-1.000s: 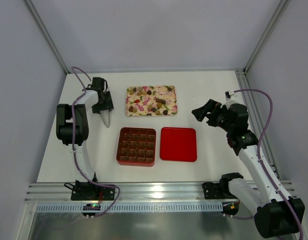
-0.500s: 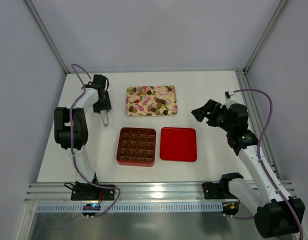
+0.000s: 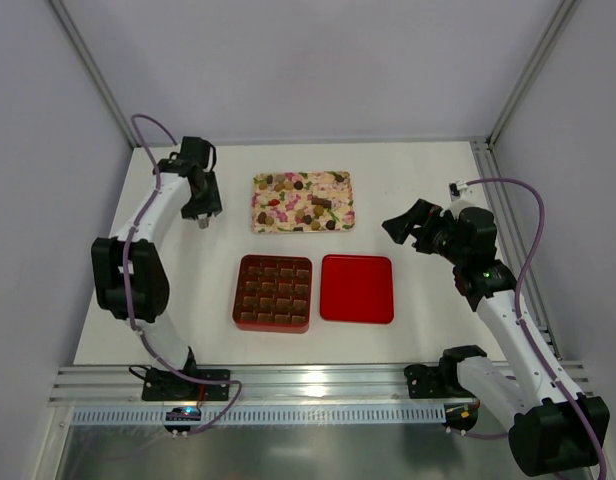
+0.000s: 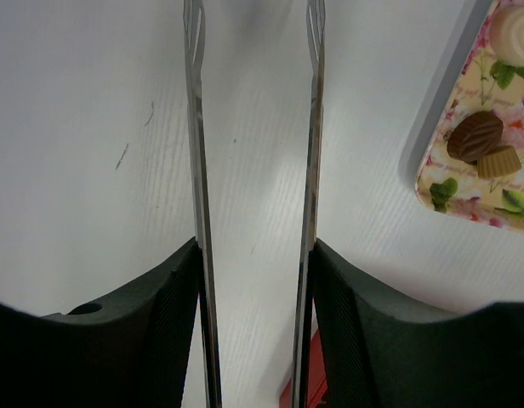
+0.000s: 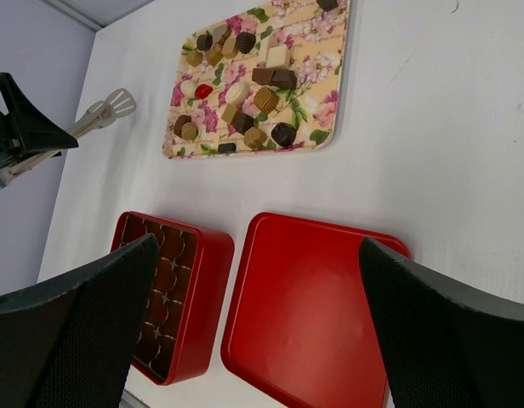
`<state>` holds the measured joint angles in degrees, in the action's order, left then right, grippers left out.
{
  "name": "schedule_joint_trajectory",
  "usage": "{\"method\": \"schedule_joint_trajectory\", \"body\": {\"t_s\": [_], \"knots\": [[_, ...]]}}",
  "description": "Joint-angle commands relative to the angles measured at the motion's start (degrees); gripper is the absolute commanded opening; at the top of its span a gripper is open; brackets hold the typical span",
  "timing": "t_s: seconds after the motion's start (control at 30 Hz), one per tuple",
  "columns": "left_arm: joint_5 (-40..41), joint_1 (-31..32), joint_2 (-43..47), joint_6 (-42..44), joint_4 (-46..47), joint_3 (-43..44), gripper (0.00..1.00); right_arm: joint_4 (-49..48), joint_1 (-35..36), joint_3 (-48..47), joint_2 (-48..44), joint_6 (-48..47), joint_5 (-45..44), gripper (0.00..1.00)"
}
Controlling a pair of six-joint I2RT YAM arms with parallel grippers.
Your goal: Pack the chocolate
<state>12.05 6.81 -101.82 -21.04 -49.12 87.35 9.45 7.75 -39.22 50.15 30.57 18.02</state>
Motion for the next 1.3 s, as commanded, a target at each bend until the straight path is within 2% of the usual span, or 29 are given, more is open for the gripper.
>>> {"method": "schedule_joint_trajectory", "body": {"t_s": [0.0,0.2,0.4,0.5,0.97,1.27], "knots": [[0.4,1.5,4.2,-0.6,-3.9,3.6,0.52,-1.4,0.0,-0.7,0.2,0.5,0.5,1.00],[-0.5,3.3,7.5,-0.5,-6.9,6.3,0.51,-1.1,0.0,-0.8,0.3,0.5,0.6,1.00],[-1.5,8.2,8.5,-0.9,-9.7,9.7,0.50,-0.7,0.1,-0.9,0.3,0.6,0.6,0.98],[-2.2,11.1,8.0,-1.6,-10.4,11.4,0.45,-0.4,0.2,-0.8,0.2,0.5,0.5,0.98],[-3.6,23.9,-2.4,-5.2,-9.9,20.0,0.45,3.1,0.2,-0.5,-2.0,-0.8,-0.2,0.98],[-4.1,26.9,-4.8,-6.0,-9.1,20.1,0.43,3.5,0.2,0.1,-2.5,-0.9,-0.4,0.98]]}}
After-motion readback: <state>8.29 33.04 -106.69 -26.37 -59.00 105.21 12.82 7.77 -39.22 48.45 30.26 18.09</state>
